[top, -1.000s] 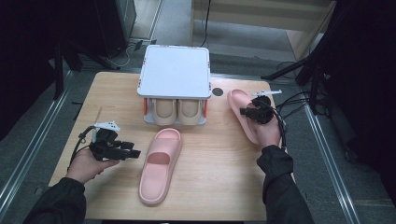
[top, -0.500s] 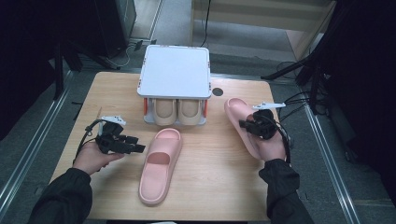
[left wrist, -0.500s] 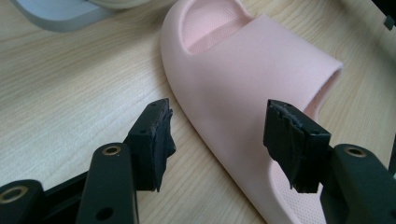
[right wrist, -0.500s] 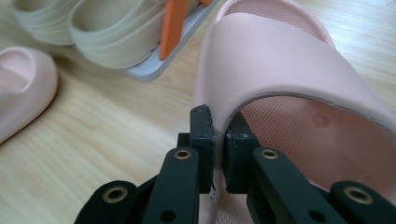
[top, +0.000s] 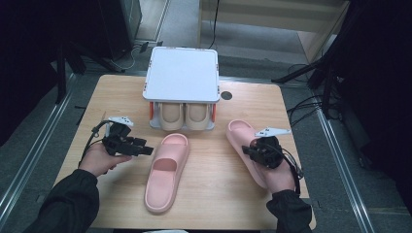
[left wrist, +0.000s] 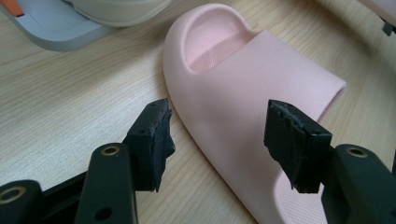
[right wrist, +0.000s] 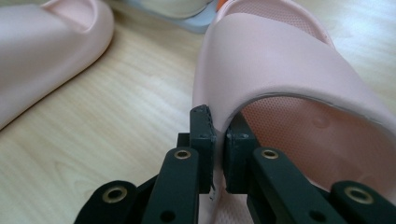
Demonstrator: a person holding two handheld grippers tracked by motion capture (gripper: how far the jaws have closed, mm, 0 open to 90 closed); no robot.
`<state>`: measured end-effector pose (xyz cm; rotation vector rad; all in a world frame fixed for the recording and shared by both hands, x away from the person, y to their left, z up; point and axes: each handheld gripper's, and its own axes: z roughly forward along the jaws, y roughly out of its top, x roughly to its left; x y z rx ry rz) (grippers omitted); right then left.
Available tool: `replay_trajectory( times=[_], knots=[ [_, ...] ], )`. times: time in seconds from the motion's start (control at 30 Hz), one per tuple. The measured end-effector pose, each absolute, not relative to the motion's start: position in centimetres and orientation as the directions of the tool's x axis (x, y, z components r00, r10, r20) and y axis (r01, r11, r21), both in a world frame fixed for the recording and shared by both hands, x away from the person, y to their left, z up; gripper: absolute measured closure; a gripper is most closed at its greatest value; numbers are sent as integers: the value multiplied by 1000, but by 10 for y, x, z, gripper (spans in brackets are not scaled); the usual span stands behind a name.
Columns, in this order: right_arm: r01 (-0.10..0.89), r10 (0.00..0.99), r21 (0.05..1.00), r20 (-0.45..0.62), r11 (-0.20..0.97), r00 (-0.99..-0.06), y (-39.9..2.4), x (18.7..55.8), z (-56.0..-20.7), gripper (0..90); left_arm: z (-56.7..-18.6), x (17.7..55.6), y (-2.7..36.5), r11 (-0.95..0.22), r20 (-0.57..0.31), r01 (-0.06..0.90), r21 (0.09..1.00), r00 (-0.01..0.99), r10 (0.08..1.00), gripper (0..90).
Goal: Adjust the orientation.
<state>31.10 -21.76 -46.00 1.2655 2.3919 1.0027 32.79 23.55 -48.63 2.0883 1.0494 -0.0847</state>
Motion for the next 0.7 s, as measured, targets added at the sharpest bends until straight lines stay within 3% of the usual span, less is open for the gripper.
replay_trajectory(
  times=[0.7],
  knots=[
    [599, 727, 662, 118, 450, -676, -160, 292, -477, 851, -488, 326, 229, -380, -361, 675, 632, 691, 626, 441]
  ],
)
